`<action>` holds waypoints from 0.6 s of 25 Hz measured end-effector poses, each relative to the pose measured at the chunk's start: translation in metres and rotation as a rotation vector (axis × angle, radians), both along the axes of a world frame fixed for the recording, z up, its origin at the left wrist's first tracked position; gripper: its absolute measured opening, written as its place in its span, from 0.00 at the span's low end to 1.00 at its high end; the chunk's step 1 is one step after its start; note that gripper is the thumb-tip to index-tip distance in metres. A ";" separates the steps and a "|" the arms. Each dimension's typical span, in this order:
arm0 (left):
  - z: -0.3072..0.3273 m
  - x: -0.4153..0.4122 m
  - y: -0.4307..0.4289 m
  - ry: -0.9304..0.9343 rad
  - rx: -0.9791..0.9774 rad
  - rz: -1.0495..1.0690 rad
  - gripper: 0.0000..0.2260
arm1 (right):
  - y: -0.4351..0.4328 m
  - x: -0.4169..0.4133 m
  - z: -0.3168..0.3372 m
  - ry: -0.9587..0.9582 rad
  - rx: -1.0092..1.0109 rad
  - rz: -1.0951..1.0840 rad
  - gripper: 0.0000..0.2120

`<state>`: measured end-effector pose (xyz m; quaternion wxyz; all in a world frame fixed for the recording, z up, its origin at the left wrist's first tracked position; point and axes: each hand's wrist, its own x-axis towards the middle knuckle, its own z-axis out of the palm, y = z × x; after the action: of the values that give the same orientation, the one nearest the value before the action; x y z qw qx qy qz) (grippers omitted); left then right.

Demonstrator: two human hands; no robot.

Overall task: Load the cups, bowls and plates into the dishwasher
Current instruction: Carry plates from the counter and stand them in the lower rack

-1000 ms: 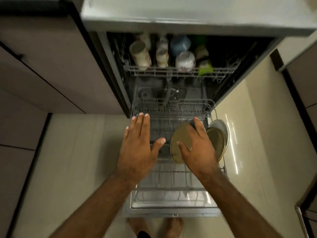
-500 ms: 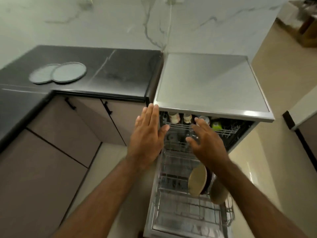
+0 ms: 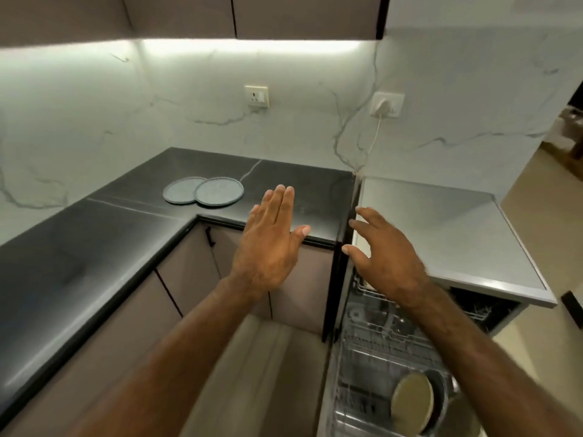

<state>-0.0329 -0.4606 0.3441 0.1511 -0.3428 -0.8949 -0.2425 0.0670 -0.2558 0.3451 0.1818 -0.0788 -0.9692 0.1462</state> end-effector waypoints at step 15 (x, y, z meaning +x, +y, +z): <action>0.064 -0.176 -0.164 0.117 -0.007 0.158 0.31 | -0.145 -0.173 0.058 0.135 0.040 0.085 0.34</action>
<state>-0.2091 -0.6242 0.4083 0.2206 -0.2851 -0.9096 -0.2063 -0.1059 -0.4010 0.4027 0.2418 -0.0240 -0.9599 0.1396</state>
